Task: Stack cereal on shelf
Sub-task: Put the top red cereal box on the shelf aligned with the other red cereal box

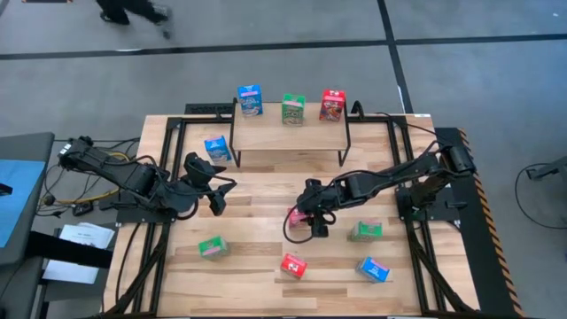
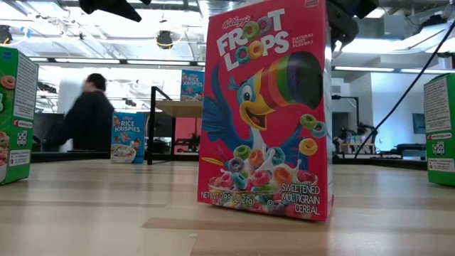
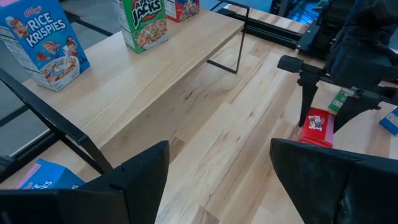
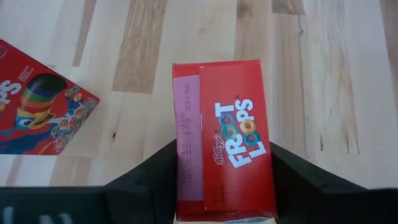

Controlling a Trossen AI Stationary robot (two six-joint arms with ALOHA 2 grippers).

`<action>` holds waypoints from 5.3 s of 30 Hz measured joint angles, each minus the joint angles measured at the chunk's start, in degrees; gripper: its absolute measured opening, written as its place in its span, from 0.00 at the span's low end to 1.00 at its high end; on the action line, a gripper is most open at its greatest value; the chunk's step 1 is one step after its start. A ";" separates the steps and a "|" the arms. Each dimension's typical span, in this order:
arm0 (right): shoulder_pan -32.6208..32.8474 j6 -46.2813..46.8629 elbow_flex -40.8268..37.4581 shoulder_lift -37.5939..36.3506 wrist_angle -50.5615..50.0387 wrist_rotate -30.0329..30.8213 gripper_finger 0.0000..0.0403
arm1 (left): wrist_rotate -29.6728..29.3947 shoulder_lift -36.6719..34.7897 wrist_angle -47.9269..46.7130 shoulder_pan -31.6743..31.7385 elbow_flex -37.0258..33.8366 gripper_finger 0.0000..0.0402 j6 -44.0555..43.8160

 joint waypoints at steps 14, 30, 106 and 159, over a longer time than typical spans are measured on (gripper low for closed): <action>-0.07 0.92 0.53 -1.30 -1.87 0.00 0.50 | 0.00 0.00 -0.02 0.00 0.00 0.67 0.04; -3.91 -7.59 13.70 -6.93 -19.69 0.22 0.49 | -0.01 -0.04 -0.12 0.02 0.04 0.67 1.27; -41.71 -31.46 17.05 -16.83 -29.54 -4.41 0.50 | 0.04 0.00 -0.13 0.01 0.02 0.67 1.51; -42.27 -31.21 20.14 -18.56 -28.76 2.93 0.65 | 0.02 0.00 -0.04 0.02 0.00 0.67 1.29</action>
